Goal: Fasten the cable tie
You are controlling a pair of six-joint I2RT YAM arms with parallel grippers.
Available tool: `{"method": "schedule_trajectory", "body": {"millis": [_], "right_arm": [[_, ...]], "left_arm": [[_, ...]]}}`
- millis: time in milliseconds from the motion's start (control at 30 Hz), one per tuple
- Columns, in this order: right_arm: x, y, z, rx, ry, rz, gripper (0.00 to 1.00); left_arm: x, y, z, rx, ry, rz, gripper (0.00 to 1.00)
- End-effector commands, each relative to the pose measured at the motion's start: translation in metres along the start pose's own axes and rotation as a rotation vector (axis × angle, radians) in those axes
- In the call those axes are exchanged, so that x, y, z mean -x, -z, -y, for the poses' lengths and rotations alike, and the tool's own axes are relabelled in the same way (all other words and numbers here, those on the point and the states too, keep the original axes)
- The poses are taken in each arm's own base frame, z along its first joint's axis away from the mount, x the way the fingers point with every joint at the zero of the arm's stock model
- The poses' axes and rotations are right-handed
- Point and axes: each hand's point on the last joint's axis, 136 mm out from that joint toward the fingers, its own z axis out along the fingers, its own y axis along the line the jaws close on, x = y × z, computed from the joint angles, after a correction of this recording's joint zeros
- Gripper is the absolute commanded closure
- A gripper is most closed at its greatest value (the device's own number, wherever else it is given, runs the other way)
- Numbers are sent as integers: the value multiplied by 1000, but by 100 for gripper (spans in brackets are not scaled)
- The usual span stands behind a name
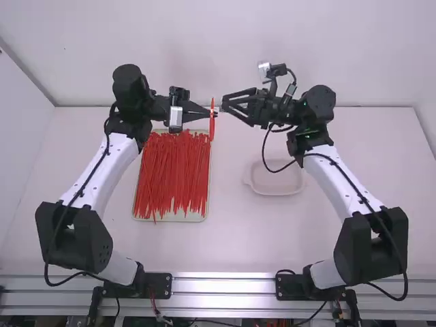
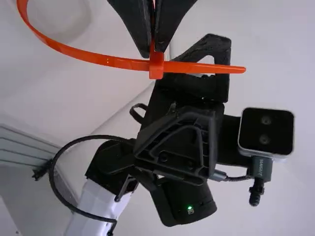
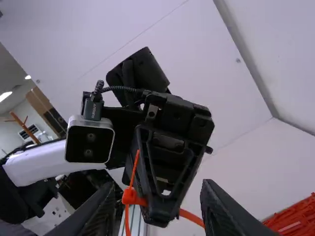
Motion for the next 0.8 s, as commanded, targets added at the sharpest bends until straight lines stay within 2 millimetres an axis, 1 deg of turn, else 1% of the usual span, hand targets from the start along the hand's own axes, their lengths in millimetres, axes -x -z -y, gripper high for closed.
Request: {"method": "schedule_trajectory", "body": {"millis": [0,233,433,533,567,600,767], "right_arm": [[5,-10,-19,44,19,-13,54],[-1,-23,-32,86,36,-27,52],[-1,-24,-32,88,37,-25,52],[0,-27,-32,82,32,-12,52],[0,-28,-32,83,31,-12,53],[-1,-29,-33,87,33,-14,56],[-1,-29,-34,88,36,-13,60]], "left_arm": [[5,-1,5,-21,-11,19,98],[5,0,5,-21,21,19,98],[5,-1,6,-23,39,20,98],[6,-5,7,-32,54,28,98],[6,-5,7,-31,57,27,98],[6,-5,7,-33,61,28,98],[7,-7,8,-37,69,32,98]]}}
